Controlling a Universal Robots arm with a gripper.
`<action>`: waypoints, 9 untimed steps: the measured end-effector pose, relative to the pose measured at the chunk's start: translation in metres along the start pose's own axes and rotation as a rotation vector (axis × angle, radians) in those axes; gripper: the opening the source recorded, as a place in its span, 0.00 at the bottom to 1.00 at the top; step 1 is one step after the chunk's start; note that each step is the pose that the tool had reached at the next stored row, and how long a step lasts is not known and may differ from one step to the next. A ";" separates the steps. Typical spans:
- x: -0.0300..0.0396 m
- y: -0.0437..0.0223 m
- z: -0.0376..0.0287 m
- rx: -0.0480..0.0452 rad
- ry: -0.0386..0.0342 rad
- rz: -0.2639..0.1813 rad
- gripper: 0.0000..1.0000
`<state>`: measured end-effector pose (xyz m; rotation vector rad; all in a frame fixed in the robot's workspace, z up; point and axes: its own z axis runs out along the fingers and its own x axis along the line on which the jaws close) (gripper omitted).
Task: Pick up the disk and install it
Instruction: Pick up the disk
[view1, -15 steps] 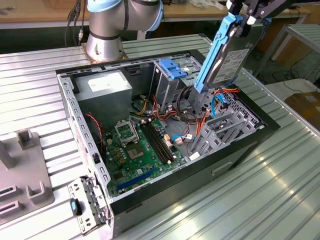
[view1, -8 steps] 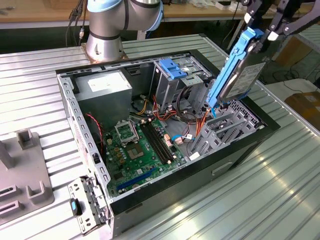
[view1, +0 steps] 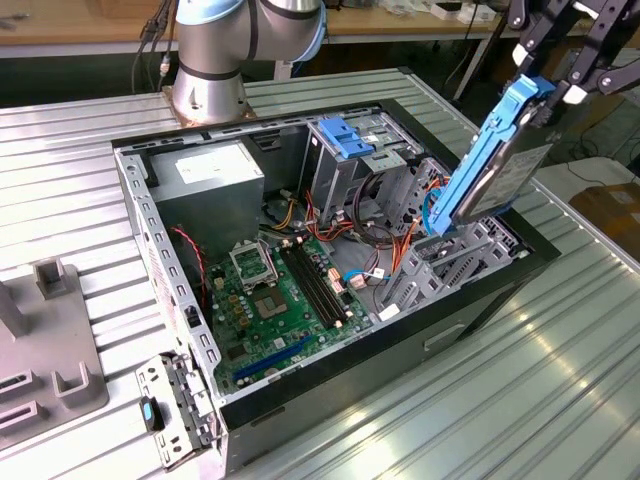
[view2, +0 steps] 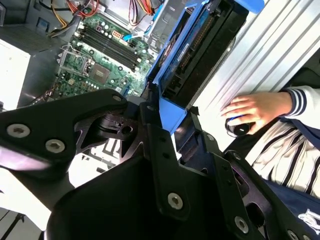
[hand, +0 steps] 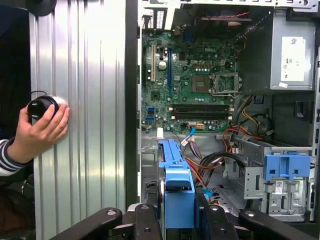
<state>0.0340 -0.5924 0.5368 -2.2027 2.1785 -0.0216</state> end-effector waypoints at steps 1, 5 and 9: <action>0.0022 0.0002 0.0030 0.0013 0.0001 0.000 0.37; 0.0060 0.0006 0.0124 0.0034 0.0001 0.000 0.37; 0.0081 0.0009 0.0212 0.0049 0.0002 0.000 0.37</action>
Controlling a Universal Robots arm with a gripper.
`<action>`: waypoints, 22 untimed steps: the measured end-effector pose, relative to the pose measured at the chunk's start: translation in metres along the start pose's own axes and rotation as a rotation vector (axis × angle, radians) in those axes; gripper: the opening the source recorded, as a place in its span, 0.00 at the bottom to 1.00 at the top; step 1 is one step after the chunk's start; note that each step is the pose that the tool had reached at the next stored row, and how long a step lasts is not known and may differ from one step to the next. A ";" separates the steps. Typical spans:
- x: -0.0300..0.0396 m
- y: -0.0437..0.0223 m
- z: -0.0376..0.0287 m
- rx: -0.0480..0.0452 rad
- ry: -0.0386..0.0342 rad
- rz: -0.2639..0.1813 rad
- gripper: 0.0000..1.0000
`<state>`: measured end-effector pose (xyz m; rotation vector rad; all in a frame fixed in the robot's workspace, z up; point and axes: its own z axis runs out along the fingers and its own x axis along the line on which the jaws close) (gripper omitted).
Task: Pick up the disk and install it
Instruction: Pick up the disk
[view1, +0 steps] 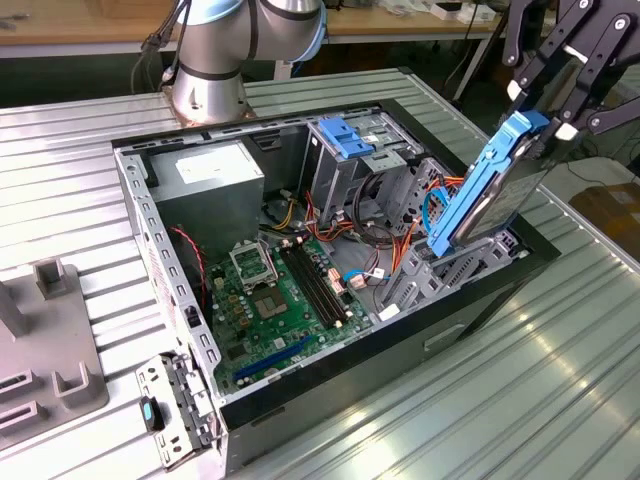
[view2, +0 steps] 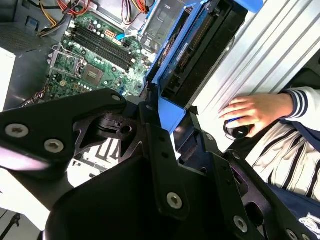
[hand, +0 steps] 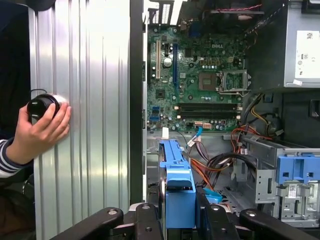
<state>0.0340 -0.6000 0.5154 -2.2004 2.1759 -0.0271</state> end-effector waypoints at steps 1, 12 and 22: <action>0.0001 0.0001 0.0039 0.0002 -0.0002 0.000 0.37; -0.0211 -0.0229 0.0221 -0.0006 -0.0018 -0.041 0.37; -0.0208 -0.0261 0.0350 0.0000 -0.0005 -0.012 0.37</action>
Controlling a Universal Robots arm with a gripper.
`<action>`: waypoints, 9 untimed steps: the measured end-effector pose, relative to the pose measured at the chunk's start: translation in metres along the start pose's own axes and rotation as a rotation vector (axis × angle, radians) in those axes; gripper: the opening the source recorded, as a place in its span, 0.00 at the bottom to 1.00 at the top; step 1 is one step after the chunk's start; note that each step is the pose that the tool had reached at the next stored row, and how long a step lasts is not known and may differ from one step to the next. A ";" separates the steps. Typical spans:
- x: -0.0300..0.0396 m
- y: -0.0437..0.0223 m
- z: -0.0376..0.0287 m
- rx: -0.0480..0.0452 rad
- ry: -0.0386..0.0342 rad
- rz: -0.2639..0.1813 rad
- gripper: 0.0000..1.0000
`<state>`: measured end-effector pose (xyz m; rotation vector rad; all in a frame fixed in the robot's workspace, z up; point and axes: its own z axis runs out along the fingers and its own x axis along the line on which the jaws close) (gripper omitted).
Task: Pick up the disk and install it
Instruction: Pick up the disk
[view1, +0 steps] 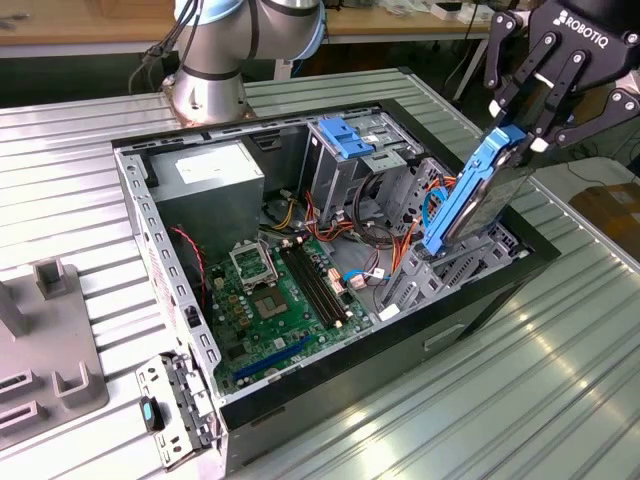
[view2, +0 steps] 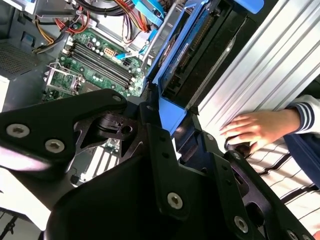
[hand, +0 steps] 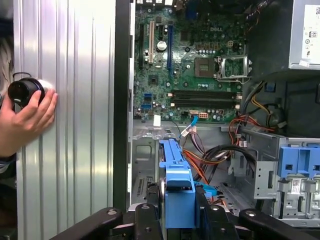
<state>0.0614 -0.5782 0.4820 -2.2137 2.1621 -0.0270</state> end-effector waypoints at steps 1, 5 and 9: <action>0.0000 0.0001 0.0014 0.0001 0.0002 0.006 0.37; 0.0001 0.0003 0.0058 0.0004 0.0008 0.019 0.37; 0.0002 0.0001 0.0089 0.0004 0.0010 0.021 0.37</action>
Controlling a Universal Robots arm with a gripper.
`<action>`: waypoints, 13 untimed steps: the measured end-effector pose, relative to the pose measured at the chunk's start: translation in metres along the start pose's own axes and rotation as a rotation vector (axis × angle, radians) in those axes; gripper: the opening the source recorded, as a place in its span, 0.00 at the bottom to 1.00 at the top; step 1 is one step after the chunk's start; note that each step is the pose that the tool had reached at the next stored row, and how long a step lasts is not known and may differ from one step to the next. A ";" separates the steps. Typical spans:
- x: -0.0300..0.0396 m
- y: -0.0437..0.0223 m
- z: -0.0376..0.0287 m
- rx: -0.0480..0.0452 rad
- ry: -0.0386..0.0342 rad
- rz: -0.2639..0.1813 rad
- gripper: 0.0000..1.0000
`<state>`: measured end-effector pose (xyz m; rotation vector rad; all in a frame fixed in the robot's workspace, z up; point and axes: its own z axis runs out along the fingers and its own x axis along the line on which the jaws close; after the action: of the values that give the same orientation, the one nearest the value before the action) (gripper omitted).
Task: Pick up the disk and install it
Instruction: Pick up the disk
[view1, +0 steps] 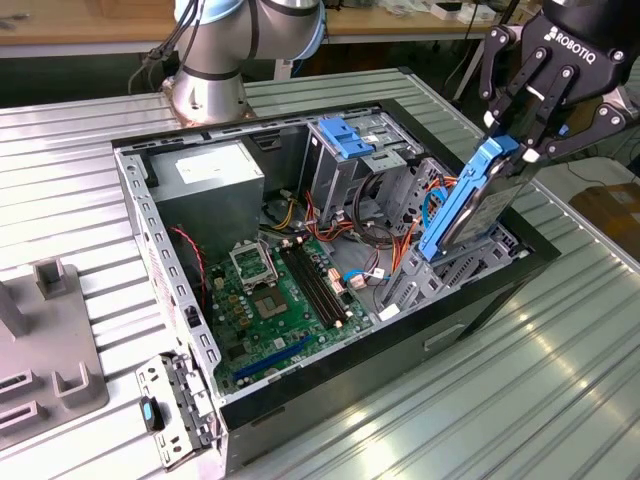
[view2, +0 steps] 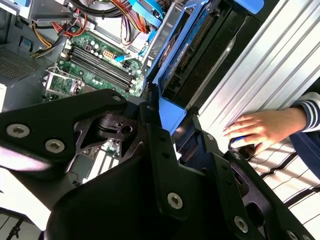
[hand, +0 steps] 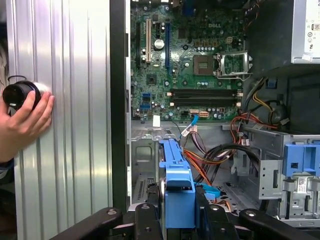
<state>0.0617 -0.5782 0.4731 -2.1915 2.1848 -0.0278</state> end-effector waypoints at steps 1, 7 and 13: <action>0.0000 -0.0001 0.0002 0.0000 0.0000 0.000 0.37; -0.0020 -0.0013 0.0010 0.0000 0.0001 0.000 0.37; -0.0032 -0.0022 0.0035 0.0000 0.0002 0.000 0.37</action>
<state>0.0640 -0.5750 0.4698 -2.1917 2.1848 -0.0280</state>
